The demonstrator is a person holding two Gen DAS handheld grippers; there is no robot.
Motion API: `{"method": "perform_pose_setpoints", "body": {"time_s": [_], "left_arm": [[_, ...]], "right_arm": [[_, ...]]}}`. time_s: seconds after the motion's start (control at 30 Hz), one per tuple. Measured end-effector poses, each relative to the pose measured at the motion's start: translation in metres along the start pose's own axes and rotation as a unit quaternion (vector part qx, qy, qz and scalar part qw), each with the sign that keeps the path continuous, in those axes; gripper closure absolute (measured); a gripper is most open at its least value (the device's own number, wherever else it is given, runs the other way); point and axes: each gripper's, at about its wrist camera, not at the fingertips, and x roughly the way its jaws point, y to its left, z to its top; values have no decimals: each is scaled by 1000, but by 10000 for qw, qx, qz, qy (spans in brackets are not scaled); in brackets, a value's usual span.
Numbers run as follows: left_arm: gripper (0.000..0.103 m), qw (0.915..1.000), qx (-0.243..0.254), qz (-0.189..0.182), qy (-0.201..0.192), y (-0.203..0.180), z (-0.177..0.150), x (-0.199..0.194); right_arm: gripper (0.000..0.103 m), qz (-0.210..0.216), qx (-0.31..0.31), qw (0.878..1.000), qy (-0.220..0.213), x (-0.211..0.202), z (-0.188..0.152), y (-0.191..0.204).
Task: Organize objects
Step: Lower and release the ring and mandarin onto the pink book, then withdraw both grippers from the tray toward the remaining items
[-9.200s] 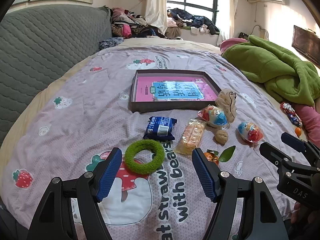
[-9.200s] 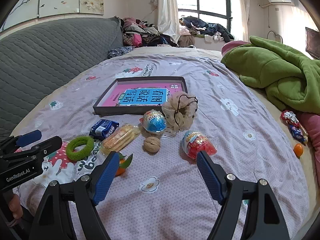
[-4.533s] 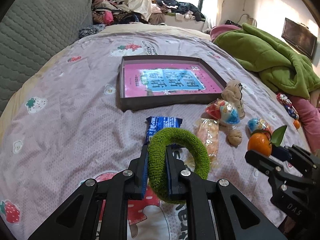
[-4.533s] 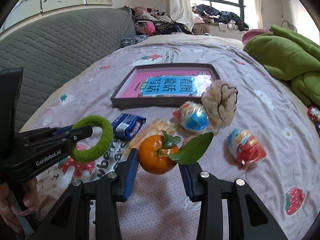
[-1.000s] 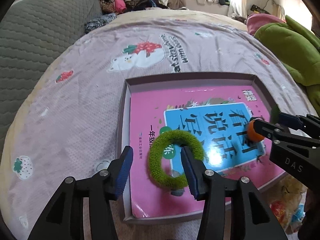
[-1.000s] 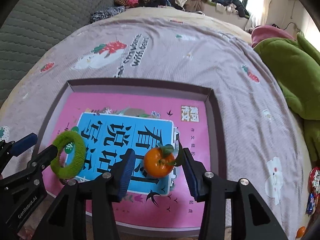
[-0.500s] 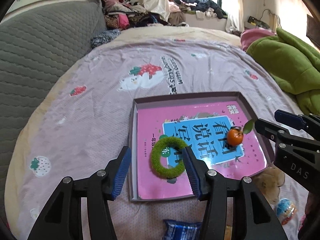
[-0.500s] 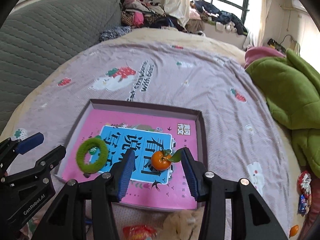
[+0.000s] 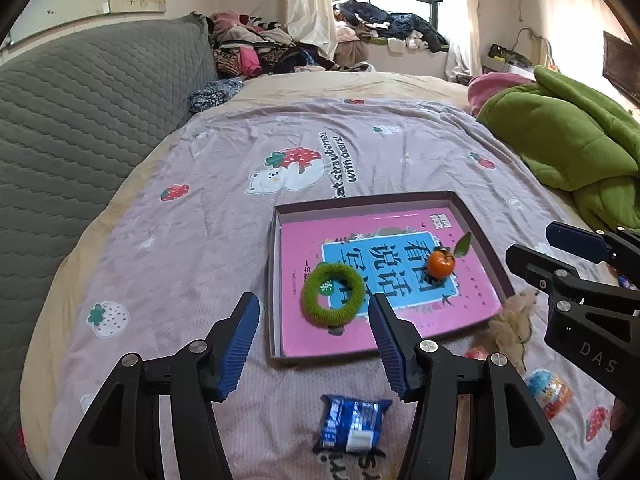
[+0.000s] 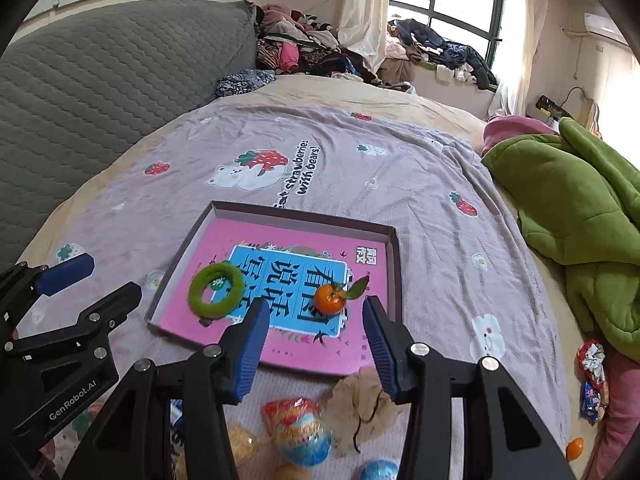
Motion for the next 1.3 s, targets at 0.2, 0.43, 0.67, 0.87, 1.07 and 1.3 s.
{"method": "perform_pose_setpoints", "body": {"time_s": [0.2, 0.43, 0.67, 0.87, 1.07, 1.3], "left_arm": [[44, 9999, -40, -36, -85, -3, -11, -28], [44, 9998, 27, -101, -171, -12, -22, -57], [44, 9995, 73, -125, -282, -20, -31, -84], [44, 9993, 128, -121, -325, -27, -42, -101], [44, 9992, 106, -157, -347, -29, -52, -113], [44, 9994, 102, -210, -263, -32, -68, -118]], "right_arm": [[55, -39, -67, 9999, -124, -28, -13, 3], [54, -145, -219, 9994, -237, -59, -26, 3], [54, -138, -239, 9991, -321, -86, -38, -1], [54, -150, -229, 9989, -370, -103, -53, -5], [54, -154, -224, 9989, -387, -115, -68, -7], [54, -168, -195, 9990, -360, -121, -87, -9]]}}
